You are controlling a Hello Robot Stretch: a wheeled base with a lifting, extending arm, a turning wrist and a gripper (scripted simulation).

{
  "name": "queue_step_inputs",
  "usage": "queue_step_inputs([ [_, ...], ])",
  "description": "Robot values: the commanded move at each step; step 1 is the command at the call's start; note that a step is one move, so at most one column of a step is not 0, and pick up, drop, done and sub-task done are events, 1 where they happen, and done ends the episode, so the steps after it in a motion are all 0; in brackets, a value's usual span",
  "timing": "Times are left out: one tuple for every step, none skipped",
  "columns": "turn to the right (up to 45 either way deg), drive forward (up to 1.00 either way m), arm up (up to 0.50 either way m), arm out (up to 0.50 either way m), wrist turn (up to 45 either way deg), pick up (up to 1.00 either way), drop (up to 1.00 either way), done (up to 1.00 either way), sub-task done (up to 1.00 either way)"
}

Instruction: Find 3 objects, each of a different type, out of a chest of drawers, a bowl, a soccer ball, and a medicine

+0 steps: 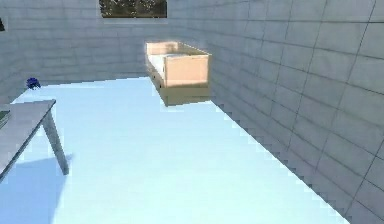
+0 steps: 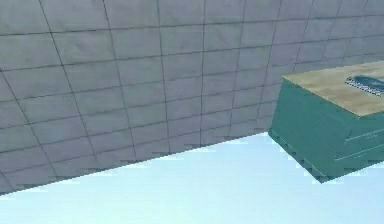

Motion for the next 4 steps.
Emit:
queue_step_inputs([
  [-15.0, 0.00, 0.00, 0.00, 0.0, 0.00, 0.00, 0.00, 0.00],
  [0.0, 0.80, 0.00, 0.00, 0.0, 0.00, 0.00, 0.00, 0.00],
  [-45.0, 0.00, 0.00, 0.00, 0.0, 0.00, 0.00, 0.00, 0.00],
  [-30.0, 0.00, 0.00, 0.00, 0.0, 0.00, 0.00, 0.00, 0.00],
])
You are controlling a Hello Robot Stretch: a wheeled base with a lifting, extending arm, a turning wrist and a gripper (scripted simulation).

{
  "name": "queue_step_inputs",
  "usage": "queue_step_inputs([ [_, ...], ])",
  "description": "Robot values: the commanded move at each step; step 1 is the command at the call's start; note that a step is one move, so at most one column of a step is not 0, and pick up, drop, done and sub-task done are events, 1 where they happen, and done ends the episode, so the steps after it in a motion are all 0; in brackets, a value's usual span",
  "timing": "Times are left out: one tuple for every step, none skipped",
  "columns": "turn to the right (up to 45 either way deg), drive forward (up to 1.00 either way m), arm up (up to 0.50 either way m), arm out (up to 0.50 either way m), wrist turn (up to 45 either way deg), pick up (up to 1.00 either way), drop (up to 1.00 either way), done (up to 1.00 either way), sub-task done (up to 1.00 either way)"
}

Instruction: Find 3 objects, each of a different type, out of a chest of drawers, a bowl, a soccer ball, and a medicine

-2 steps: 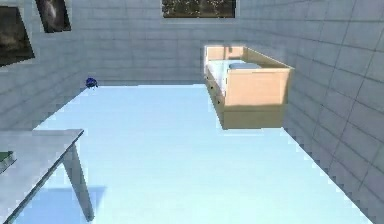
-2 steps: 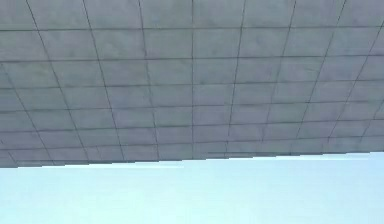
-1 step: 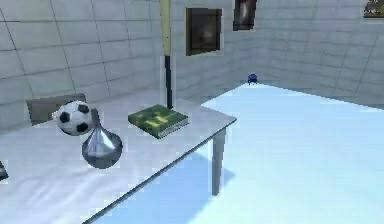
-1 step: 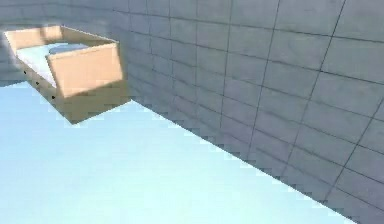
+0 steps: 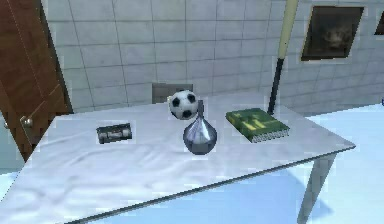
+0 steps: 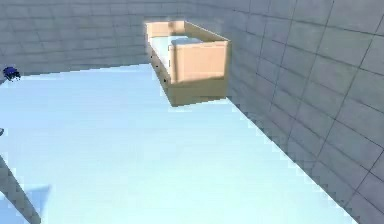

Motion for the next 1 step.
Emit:
queue_step_inputs([
  [0.0, 0.00, 0.00, 0.00, 0.0, 0.00, 0.00, 1.00, 0.00],
])
